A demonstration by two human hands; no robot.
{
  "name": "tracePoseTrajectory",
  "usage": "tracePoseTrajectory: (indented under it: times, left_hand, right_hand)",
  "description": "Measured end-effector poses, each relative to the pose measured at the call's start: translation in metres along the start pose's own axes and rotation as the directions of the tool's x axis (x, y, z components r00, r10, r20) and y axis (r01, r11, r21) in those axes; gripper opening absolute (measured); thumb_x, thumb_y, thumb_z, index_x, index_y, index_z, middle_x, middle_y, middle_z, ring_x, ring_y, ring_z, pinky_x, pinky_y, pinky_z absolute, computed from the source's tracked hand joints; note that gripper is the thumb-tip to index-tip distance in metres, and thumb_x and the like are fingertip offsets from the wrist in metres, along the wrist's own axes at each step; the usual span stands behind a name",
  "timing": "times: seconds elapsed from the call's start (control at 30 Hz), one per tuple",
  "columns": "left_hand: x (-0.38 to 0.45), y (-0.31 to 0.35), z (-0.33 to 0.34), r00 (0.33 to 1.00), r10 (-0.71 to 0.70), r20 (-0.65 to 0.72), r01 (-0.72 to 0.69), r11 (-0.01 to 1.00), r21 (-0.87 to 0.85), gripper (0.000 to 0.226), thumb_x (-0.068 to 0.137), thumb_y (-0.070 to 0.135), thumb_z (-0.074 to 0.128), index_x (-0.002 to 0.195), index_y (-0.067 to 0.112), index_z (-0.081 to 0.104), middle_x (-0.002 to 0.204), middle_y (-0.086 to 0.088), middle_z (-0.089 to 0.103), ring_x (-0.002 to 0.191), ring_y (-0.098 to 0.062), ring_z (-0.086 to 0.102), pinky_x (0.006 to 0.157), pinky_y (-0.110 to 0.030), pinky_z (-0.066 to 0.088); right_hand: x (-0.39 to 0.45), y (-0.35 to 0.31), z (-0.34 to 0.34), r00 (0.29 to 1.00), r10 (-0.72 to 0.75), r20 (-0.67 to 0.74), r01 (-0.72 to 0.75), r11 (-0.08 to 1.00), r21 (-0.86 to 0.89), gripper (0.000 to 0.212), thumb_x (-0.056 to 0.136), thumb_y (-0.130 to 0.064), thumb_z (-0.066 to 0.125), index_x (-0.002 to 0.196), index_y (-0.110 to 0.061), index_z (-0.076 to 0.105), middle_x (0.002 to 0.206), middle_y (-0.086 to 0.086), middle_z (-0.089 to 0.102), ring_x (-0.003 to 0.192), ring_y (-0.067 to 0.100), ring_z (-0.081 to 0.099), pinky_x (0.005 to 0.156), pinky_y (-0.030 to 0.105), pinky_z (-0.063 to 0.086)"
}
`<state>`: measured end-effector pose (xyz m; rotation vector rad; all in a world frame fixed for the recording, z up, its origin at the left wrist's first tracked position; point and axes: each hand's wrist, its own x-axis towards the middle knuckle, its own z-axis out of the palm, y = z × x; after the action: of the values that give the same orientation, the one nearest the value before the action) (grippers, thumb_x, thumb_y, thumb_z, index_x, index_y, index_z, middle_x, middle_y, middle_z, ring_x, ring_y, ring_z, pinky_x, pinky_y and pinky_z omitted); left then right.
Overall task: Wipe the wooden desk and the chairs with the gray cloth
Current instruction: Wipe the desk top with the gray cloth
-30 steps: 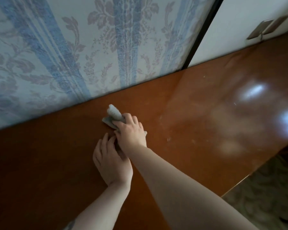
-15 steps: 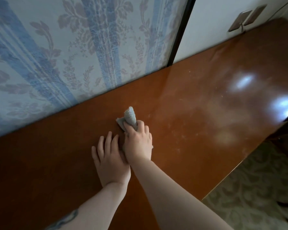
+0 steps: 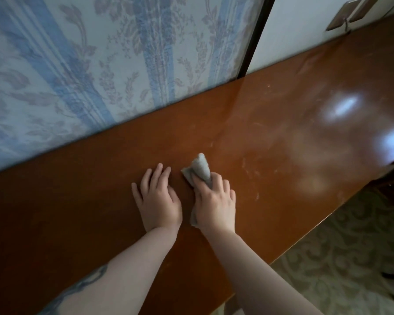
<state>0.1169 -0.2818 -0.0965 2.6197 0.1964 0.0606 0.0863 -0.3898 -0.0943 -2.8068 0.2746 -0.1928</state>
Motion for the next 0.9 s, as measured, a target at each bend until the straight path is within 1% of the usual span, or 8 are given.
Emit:
tracePoseTrajectory:
  times: [0.17,0.23,0.3,0.4,0.5,0.6,0.73,0.9]
  left_hand:
    - [-0.008,-0.029,-0.019,0.997,0.047,0.060,-0.048,0.999,0.013,0.044,0.096,0.013,0.048,0.138,0.027,0.049,0.150,0.006,0.039,0.144,-0.012,0.022,0.119,-0.045,-0.001]
    - [-0.016,-0.050,-0.033,0.999,-0.042,0.010,0.042,0.998,0.046,0.044,0.097,0.017,0.047,0.139,0.026,0.047,0.151,0.006,0.037,0.145,-0.012,0.020,0.118,-0.043,-0.006]
    - [-0.026,-0.068,-0.045,0.998,-0.068,-0.013,0.069,0.995,0.076,0.043,0.098,0.018,0.044,0.140,0.025,0.047,0.152,0.005,0.037,0.145,-0.013,0.020,0.117,-0.044,-0.005]
    - [-0.037,-0.087,-0.053,0.999,-0.052,-0.010,0.053,0.994,0.094,0.042,0.098,0.018,0.041,0.139,0.023,0.047,0.151,0.003,0.038,0.145,-0.015,0.021,0.116,-0.043,-0.005]
    - [-0.038,-0.093,-0.052,0.998,-0.057,-0.020,0.059,0.995,0.078,0.044,0.094,0.013,0.052,0.137,0.023,0.051,0.150,0.004,0.040,0.143,-0.015,0.024,0.118,-0.044,0.000]
    - [-0.038,-0.091,-0.050,0.997,-0.056,-0.051,0.060,0.996,0.072,0.042,0.093,0.011,0.050,0.134,0.021,0.054,0.147,0.002,0.044,0.142,-0.017,0.028,0.119,-0.047,0.008]
    - [-0.038,-0.089,-0.049,0.996,-0.057,-0.064,0.062,0.995,0.074,0.042,0.093,0.012,0.049,0.134,0.021,0.053,0.147,0.002,0.044,0.143,-0.017,0.027,0.119,-0.046,0.012]
    - [-0.036,-0.090,-0.049,0.997,-0.068,-0.036,0.070,0.995,0.071,0.045,0.092,0.014,0.043,0.136,0.023,0.049,0.151,0.005,0.039,0.144,-0.016,0.022,0.119,-0.044,0.007]
  right_hand:
    - [-0.005,0.049,-0.016,0.921,0.389,-0.024,-0.388,0.921,0.025,0.037,0.097,-0.022,0.052,0.133,-0.026,0.057,0.126,0.009,0.049,0.111,0.030,0.044,0.091,0.045,0.039]
    - [-0.013,0.030,-0.023,0.964,0.254,-0.081,-0.245,0.963,0.109,0.035,0.096,-0.021,0.052,0.130,-0.022,0.060,0.120,0.011,0.052,0.104,0.030,0.048,0.086,0.047,0.047]
    - [-0.034,-0.007,-0.027,0.994,-0.060,-0.095,0.075,0.985,0.157,0.037,0.092,-0.025,0.049,0.127,-0.022,0.061,0.118,0.009,0.054,0.097,0.028,0.051,0.077,0.041,0.051]
    - [-0.080,-0.065,-0.015,0.940,-0.330,0.085,0.317,0.938,0.140,0.044,0.087,-0.035,0.047,0.130,-0.030,0.054,0.134,0.000,0.048,0.112,0.022,0.049,0.086,0.037,0.049]
    - [-0.108,-0.077,0.006,0.911,-0.368,0.187,0.363,0.930,0.063,0.053,0.088,-0.040,0.043,0.140,-0.029,0.046,0.157,-0.004,0.026,0.143,0.023,0.028,0.111,0.043,0.022]
    - [-0.102,-0.053,0.011,0.893,-0.391,0.225,0.403,0.915,-0.009,0.055,0.093,-0.036,0.038,0.147,-0.029,0.036,0.160,-0.001,0.019,0.147,0.022,0.017,0.114,0.044,0.012]
    - [-0.094,-0.032,0.005,0.973,-0.189,0.135,0.187,0.982,0.029,0.048,0.096,-0.029,0.034,0.142,-0.019,0.046,0.156,-0.003,0.025,0.142,0.021,0.028,0.113,0.037,0.030]
    - [-0.115,-0.070,0.005,0.900,-0.391,0.192,0.379,0.920,0.098,0.052,0.092,-0.034,0.043,0.143,-0.022,0.045,0.155,-0.002,0.031,0.137,0.018,0.037,0.105,0.035,0.040]
